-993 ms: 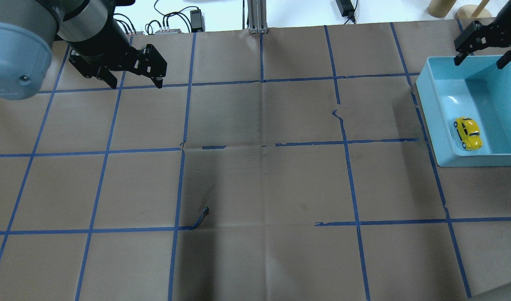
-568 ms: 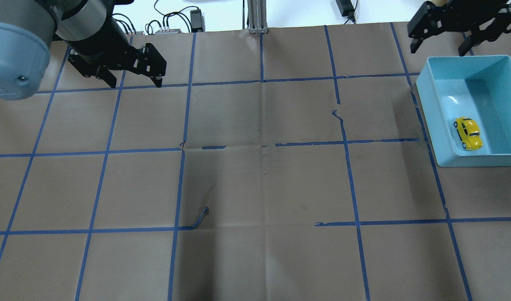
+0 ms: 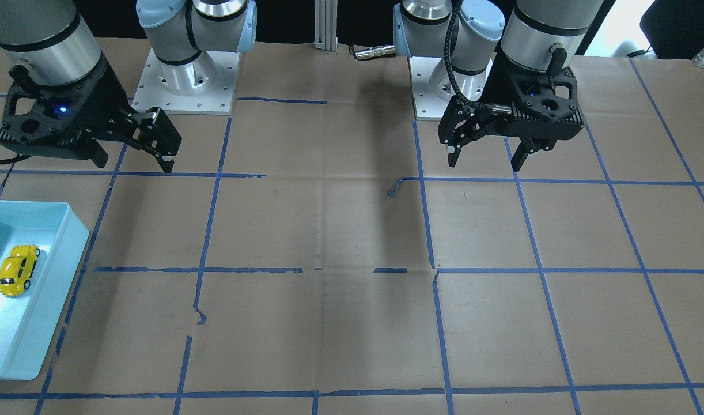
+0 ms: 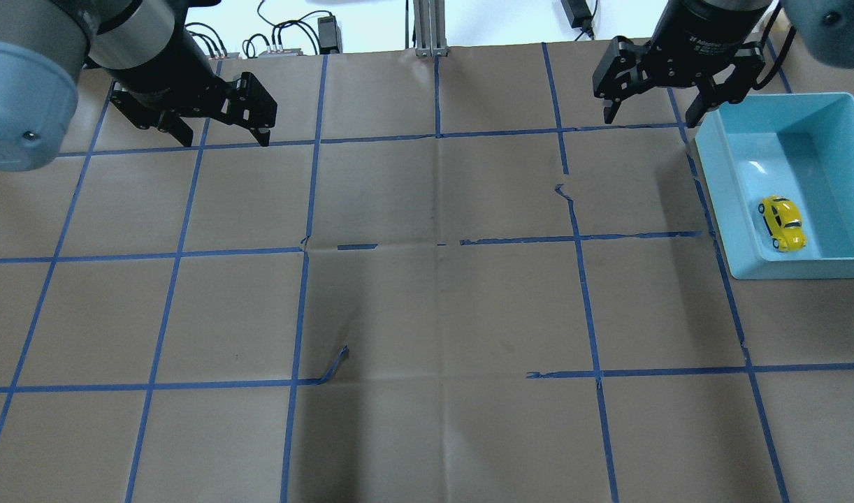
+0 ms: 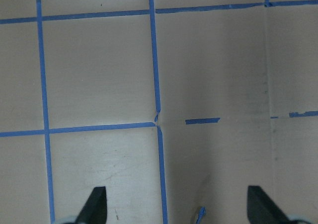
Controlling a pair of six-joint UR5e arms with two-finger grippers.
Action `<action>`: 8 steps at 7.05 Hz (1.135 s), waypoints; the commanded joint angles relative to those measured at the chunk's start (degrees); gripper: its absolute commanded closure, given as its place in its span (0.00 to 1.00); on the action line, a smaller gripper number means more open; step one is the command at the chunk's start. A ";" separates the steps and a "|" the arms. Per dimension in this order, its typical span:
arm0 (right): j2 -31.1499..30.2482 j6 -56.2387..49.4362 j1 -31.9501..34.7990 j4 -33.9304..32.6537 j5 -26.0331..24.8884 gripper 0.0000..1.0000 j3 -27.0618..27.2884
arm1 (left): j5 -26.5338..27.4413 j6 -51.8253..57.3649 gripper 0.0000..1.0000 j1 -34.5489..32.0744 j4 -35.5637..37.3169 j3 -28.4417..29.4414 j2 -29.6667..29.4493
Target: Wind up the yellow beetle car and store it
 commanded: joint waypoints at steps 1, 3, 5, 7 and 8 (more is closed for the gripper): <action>-0.94 1.73 1.07 0.09 -0.12 0.00 1.02 | 0.00 0.00 0.01 -0.01 -0.09 0.01 -0.06; -2.53 2.44 1.85 0.96 -0.12 0.00 2.33 | 0.09 0.00 0.01 -0.01 0.00 0.01 -0.42; -2.71 2.36 1.86 2.03 -0.03 0.00 2.60 | 0.09 -0.09 0.01 -0.01 0.09 0.62 -0.76; -2.53 2.45 1.86 1.76 0.05 0.00 2.43 | 0.09 0.00 0.01 -0.01 0.09 0.19 -0.59; -2.97 2.45 1.86 1.94 -0.04 0.00 2.43 | 0.09 0.00 0.01 -0.01 0.09 0.19 -0.42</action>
